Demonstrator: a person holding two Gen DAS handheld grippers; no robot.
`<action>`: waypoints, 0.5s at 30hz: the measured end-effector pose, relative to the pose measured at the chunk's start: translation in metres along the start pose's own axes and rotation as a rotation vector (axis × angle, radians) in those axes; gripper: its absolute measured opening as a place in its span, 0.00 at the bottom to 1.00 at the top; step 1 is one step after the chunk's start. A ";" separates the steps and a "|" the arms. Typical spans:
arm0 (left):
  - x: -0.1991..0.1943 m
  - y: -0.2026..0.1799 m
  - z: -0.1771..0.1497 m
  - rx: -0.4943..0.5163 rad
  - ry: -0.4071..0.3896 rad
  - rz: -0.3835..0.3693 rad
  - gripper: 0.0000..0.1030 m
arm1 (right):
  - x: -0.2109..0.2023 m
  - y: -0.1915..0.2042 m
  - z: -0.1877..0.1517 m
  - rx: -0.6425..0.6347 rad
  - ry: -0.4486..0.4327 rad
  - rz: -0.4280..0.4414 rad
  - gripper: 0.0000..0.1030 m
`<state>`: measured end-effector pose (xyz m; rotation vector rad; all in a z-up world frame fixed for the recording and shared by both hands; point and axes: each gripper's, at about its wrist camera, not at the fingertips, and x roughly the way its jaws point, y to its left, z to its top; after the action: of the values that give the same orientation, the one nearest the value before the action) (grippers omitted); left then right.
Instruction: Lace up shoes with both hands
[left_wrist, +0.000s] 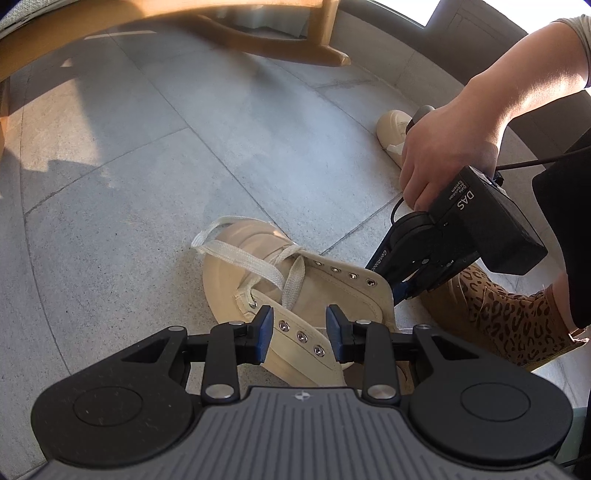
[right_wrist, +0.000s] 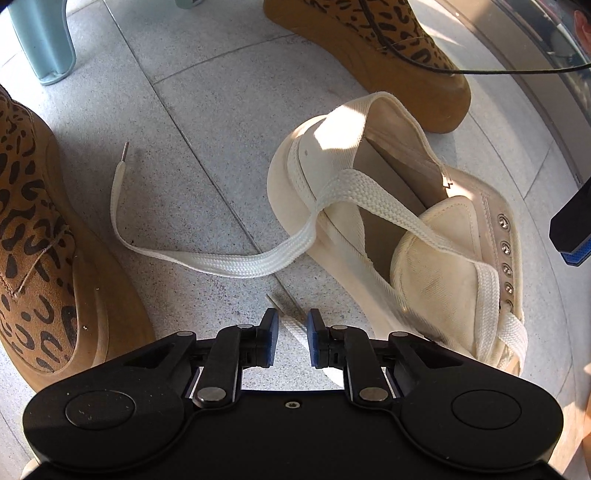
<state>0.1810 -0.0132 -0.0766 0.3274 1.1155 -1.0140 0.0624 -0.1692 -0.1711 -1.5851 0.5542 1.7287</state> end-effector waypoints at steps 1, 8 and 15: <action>0.000 0.000 0.000 -0.003 0.001 0.001 0.29 | 0.001 -0.001 0.000 0.006 0.002 0.003 0.10; 0.001 0.002 -0.003 -0.010 0.008 0.013 0.29 | 0.004 -0.008 0.004 0.075 0.031 0.004 0.02; 0.001 -0.003 -0.003 0.016 -0.004 0.017 0.29 | -0.017 -0.030 -0.008 0.282 0.027 -0.054 0.01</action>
<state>0.1771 -0.0131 -0.0787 0.3473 1.0995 -1.0087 0.0896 -0.1591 -0.1515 -1.4119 0.7275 1.5161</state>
